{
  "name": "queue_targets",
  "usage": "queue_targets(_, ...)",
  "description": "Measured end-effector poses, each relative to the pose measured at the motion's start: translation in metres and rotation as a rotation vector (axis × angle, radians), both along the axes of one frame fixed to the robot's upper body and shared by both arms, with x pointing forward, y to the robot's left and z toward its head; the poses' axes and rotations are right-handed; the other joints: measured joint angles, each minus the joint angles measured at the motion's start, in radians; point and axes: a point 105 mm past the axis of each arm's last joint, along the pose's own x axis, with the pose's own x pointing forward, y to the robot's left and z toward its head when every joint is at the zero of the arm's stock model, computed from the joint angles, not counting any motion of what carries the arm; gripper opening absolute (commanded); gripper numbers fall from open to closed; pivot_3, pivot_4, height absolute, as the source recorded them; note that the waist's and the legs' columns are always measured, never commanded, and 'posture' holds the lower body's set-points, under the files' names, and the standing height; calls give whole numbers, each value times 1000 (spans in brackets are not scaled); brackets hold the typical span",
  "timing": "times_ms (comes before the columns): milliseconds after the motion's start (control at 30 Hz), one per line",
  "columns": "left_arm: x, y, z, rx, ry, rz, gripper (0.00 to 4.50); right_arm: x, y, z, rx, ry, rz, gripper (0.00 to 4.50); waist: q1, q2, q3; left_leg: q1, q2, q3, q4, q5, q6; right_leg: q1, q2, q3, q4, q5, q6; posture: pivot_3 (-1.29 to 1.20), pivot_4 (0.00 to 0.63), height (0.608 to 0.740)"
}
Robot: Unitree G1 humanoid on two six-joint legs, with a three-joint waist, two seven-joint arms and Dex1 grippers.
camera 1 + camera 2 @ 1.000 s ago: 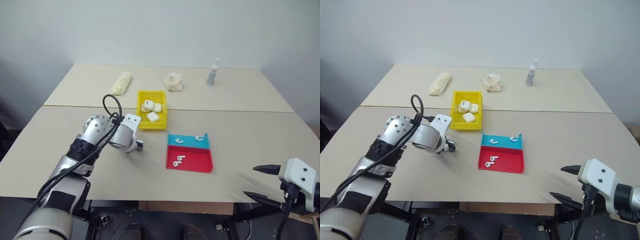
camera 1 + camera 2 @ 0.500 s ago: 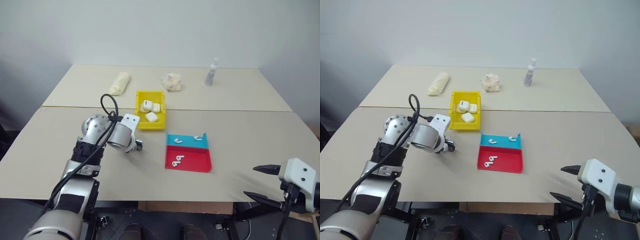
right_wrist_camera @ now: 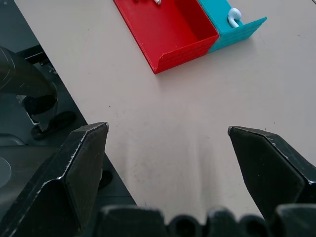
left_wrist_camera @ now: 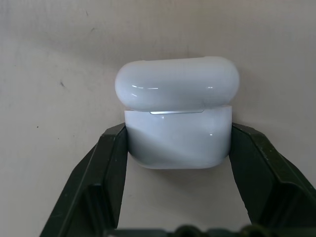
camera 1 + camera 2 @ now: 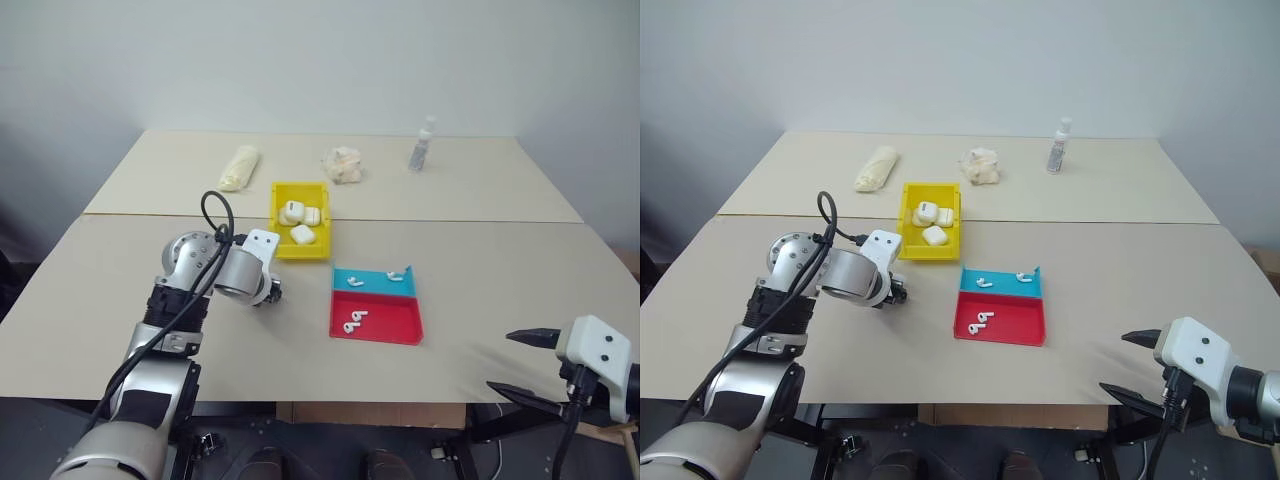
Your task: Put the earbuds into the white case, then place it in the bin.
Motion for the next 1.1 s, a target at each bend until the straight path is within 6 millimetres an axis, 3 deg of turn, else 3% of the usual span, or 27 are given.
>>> queue_targets(133, 0, 3, 5, 25, -28, -22, 2757, 1, 0, 2, -1, -9, 2, 4500, -2, -1, 0, -1, 0, 0, 0, 0, 0, -1, 0, 0, 0, 0, 0, 0, 150, 740)
queue_targets(300, -8, 19, 49, 85, -173, -182, 2757, 4, -2, 6, -17, -5, 6, 4500, -5, -1, 1, -4, 0, 1, -4, 2, -3, -6, 0, 1, -1, 0, 0, 0, 150, 740)
queue_targets(400, -19, 6, 66, 121, -277, -346, 2757, 12, -3, 15, -43, -25, 14, 4500, 0, -1, 1, -3, 0, 1, -4, 2, -4, -4, 0, 1, -1, 0, 0, 0, 150, 740)
queue_targets(500, -27, -12, 73, 51, -421, -524, 2757, 19, -2, 27, -72, -48, 31, 4500, 2, 0, 0, -2, 0, 1, -5, 3, -5, -3, 0, 0, -2, 0, -1, 0, 150, 740)
queue_targets(733, -41, -48, 77, -373, -805, -798, 2757, 23, 6, 50, -180, -62, 113, 4500, 3, 0, 1, -5, 1, 2, -4, 2, -3, -4, 0, -1, -5, 0, -2, 0, 150, 740)
queue_targets(867, -40, -54, 69, -467, -1028, -829, 2757, 18, 29, 64, -275, -99, 254, 4500, 7, 0, 0, -3, 1, 1, -4, 0, 0, -2, 0, -1, -5, 1, -2, 0, 150, 740)
queue_targets(1100, -54, -52, 46, -640, -1217, -909, 2757, 22, 77, 74, -314, -187, 449, 4500, -2, 0, 0, -3, 3, 2, -3, 0, 0, -3, 1, -1, -4, 1, -2, 0, 150, 740)
